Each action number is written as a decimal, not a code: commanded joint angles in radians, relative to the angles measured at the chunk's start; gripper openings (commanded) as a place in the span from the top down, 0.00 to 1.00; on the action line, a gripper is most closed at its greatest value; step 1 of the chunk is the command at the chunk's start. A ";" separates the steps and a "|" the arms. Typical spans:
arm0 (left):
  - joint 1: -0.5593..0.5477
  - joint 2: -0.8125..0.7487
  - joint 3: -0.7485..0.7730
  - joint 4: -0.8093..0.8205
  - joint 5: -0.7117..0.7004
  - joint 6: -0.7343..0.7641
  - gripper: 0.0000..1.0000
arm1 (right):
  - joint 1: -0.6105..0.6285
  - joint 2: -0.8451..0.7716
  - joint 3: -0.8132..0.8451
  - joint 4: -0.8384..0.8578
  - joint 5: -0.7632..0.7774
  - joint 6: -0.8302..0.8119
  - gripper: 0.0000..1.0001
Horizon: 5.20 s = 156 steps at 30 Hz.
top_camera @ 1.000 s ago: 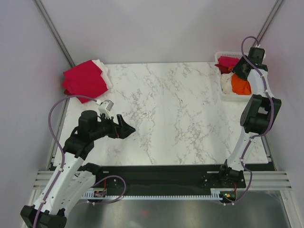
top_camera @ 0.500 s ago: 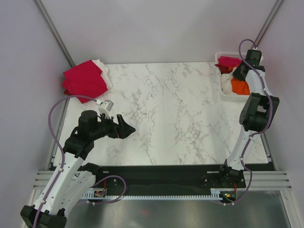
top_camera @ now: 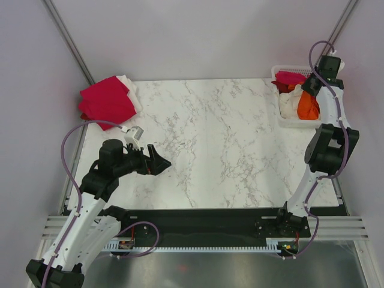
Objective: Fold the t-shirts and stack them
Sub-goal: Grab the tshirt from the pile, then move the tshirt to the center of the board, then flatten the tshirt out
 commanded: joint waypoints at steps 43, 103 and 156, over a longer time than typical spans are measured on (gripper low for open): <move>-0.003 0.009 -0.001 0.042 0.011 -0.031 0.00 | 0.011 0.009 -0.021 0.024 0.000 -0.034 0.77; -0.004 0.013 0.060 0.015 -0.102 -0.014 0.00 | 0.503 -0.736 -0.893 -0.033 -0.018 0.056 0.02; -0.425 0.645 0.342 0.160 -0.415 -0.071 0.00 | 0.329 -1.064 -1.101 -0.080 -0.020 0.122 0.02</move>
